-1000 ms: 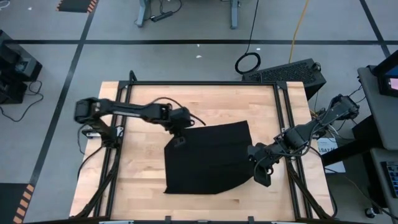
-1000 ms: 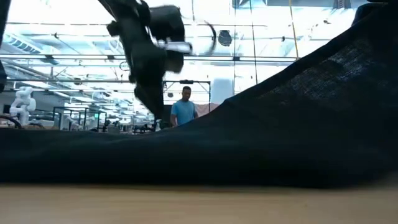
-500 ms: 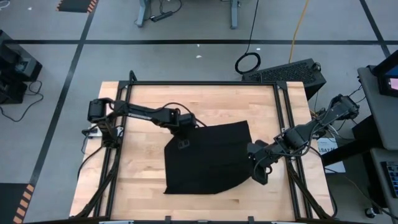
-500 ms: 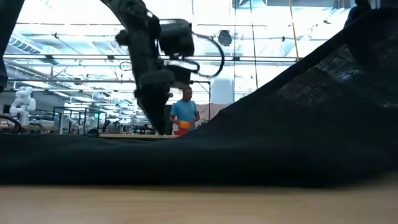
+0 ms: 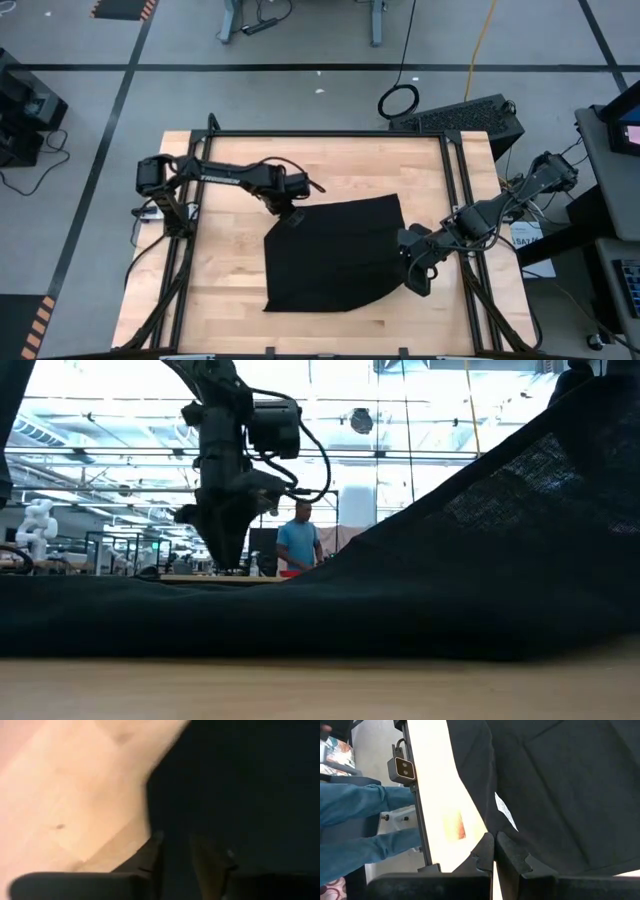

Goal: Roll napkin
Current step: Fold the black napkin

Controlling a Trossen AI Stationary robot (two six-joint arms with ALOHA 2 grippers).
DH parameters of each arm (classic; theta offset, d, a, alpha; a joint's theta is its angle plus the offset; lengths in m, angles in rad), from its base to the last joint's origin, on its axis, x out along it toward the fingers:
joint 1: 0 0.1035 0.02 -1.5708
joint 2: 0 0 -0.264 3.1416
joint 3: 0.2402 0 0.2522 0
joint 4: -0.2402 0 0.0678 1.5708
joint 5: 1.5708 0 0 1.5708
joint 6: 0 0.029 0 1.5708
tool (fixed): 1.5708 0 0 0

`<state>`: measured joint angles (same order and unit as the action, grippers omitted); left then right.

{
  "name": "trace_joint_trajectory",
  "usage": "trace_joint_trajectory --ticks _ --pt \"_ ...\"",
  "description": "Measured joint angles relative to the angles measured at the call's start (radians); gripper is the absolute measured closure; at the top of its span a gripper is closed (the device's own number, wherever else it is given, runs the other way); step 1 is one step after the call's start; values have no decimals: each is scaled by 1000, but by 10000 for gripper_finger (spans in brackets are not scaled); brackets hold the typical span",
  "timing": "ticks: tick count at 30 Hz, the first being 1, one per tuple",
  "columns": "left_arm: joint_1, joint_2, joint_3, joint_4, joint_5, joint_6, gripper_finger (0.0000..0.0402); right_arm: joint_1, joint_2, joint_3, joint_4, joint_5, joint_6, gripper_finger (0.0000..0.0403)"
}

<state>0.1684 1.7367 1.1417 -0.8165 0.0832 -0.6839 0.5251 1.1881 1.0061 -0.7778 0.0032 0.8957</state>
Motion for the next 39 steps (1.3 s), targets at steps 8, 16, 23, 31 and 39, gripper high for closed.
trace_joint_trajectory --ticks 8,16,23,31,39 --pt "-6 13 -95 137 26 -36 277 0 0 0 -2 -2 -22 403" --pt "-12 14 -144 162 -2 -40 394 0 0 0 -1 9 -20 403" --pt "-19 -19 -41 15 -194 10 399 0 0 0 5 52 14 403" --pt "-125 -54 107 -126 -489 -13 400 0 0 0 3 62 35 403" --pt "-249 64 34 321 -224 -52 320 -2 0 0 -11 106 36 403"
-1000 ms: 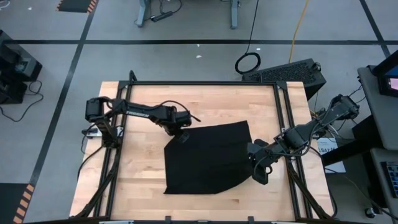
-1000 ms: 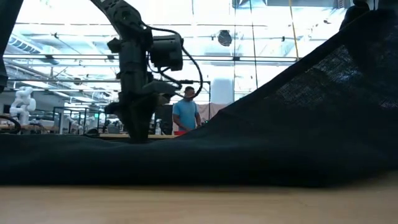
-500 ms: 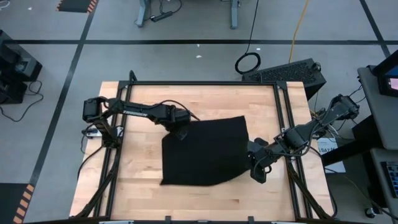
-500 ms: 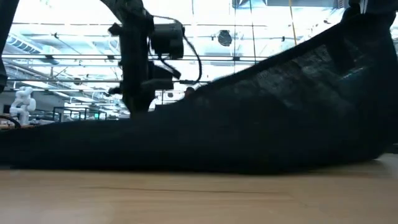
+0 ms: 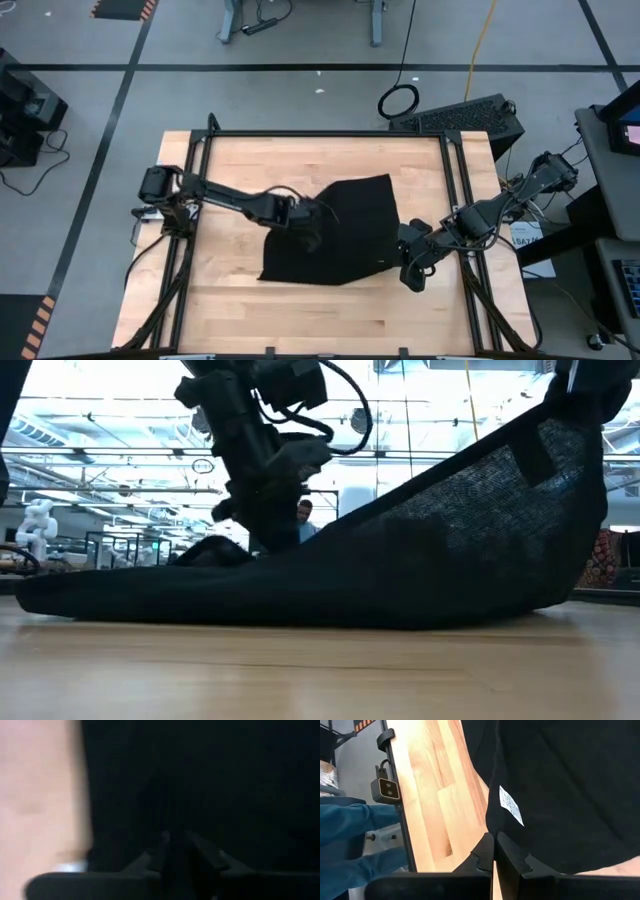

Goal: Roll napkin
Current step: Fold the black napkin

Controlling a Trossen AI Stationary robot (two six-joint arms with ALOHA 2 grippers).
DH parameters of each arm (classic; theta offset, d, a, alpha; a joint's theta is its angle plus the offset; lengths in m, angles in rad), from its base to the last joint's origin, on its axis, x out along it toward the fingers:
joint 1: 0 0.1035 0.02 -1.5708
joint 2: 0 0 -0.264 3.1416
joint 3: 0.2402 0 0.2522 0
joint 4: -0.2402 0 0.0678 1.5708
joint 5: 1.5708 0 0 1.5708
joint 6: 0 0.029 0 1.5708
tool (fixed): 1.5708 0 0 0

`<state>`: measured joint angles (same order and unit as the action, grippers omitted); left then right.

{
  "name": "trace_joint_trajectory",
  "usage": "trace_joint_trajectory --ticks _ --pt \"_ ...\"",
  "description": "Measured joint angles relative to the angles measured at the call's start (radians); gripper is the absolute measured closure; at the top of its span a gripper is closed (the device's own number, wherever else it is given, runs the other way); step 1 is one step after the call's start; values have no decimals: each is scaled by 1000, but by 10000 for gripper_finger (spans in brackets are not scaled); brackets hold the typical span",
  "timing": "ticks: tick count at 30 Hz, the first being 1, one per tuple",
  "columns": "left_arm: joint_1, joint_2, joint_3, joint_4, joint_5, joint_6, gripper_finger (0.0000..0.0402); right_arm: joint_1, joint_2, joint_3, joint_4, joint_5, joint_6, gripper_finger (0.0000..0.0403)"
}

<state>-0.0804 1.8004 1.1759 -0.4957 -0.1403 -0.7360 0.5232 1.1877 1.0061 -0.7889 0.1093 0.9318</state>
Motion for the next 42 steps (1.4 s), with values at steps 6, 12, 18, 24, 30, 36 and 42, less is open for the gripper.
trace_joint_trajectory --ticks 6,12,18,24,30,36,42 --pt "12 -18 27 -69 129 -5 197 0 0 0 -7 -3 0 403" --pt "57 -213 43 -151 215 61 136 3 0 0 -10 -4 0 403" --pt "166 -287 -4 -182 140 62 128 2 0 0 -6 -4 -5 403" --pt "249 -220 -144 -164 305 12 129 2 0 0 -8 -3 -8 403" --pt "258 -202 -216 -41 394 -108 162 3 0 0 -7 14 -4 403" --pt "255 -201 -253 50 394 -198 189 2 0 0 -2 25 -21 403" --pt "254 -170 -254 77 392 -150 243 2 0 0 -2 25 -27 403"
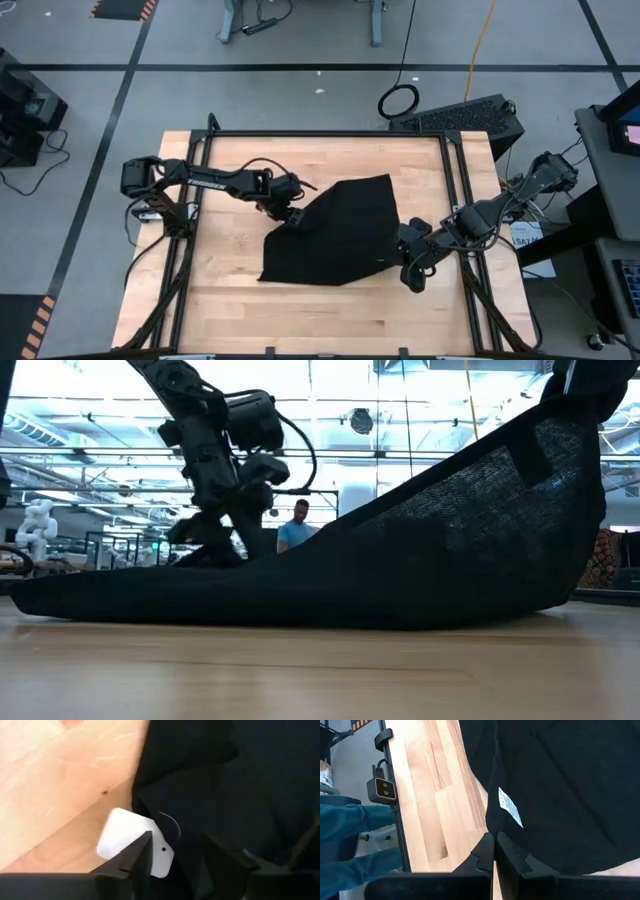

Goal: Roll napkin
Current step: Fold the black napkin

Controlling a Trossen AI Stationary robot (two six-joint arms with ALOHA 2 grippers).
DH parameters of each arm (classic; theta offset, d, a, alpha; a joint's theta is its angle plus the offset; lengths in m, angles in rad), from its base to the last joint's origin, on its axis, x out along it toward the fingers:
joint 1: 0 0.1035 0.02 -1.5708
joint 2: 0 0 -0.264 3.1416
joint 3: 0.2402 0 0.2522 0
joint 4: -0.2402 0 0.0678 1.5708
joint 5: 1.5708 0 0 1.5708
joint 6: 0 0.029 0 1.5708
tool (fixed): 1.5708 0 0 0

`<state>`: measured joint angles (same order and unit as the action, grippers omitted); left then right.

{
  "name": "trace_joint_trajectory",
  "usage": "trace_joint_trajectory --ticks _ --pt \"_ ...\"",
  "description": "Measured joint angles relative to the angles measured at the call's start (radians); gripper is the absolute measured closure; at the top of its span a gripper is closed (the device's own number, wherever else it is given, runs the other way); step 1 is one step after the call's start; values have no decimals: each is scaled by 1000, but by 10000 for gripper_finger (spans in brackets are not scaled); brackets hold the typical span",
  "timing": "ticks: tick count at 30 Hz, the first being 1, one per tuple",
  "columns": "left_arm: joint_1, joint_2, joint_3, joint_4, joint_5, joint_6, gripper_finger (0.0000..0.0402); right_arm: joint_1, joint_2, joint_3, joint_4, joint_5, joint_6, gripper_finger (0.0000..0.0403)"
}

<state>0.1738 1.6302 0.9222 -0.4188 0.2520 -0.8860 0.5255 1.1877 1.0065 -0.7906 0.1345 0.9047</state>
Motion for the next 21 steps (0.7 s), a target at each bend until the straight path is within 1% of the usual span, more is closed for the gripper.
trace_joint_trajectory --ticks 2,4,7,8,14,16,18,21 --pt "0 13 3 31 -1 16 276 0 0 0 1 0 0 403" --pt "2 12 -1 26 -8 37 316 0 0 0 2 0 0 403" --pt "1 9 3 41 -50 40 378 0 1 0 3 -2 12 403" --pt "2 3 1 29 -56 48 389 1 0 0 4 -3 22 403" --pt "4 -81 33 9 -155 161 392 42 0 0 10 -9 84 403" --pt "4 -123 38 9 -221 193 392 57 0 0 11 -9 105 403" --pt "12 -157 40 10 -309 234 392 70 0 0 11 -9 127 403" --pt "41 -173 40 5 -429 328 393 83 0 0 12 -6 150 403"
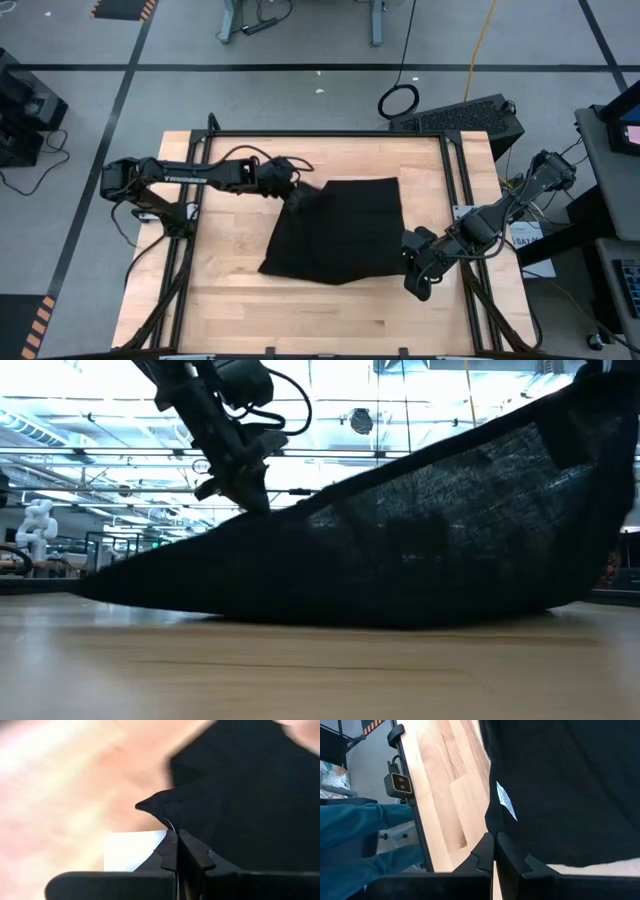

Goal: Roll napkin
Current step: Fold the black napkin

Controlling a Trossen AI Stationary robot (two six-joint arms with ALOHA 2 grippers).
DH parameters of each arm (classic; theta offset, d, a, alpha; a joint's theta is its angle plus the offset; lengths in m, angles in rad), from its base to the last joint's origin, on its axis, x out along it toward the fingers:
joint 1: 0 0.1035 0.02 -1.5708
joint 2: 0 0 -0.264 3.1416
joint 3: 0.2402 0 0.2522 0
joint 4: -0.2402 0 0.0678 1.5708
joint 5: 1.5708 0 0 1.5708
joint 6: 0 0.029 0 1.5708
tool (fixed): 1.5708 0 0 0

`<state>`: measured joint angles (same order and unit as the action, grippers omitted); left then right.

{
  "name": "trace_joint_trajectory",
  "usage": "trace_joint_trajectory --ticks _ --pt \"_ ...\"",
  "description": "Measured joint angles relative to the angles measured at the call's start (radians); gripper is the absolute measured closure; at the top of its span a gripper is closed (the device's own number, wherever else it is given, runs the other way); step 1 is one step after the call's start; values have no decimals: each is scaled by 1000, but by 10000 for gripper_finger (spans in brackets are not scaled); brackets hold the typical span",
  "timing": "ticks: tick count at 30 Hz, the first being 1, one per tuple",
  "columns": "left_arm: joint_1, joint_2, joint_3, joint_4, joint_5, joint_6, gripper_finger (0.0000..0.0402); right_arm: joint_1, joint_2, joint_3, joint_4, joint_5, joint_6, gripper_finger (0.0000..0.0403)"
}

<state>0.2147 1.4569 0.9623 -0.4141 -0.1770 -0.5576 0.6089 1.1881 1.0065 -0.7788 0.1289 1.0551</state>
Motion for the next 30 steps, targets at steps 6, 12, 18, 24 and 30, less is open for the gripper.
trace_joint_trajectory --ticks 6,12,18,24,30 --pt "80 14 -1 -7 -161 138 392 2 0 0 14 2 26 403" --pt "171 13 -2 -30 -198 121 342 2 0 0 21 2 60 403" --pt "254 13 -2 -55 -43 72 215 2 0 0 21 2 59 403" --pt "240 -3 -2 -110 264 58 153 2 0 0 20 2 56 403" --pt "-18 -1 -55 -116 370 22 172 2 0 0 19 5 55 403"
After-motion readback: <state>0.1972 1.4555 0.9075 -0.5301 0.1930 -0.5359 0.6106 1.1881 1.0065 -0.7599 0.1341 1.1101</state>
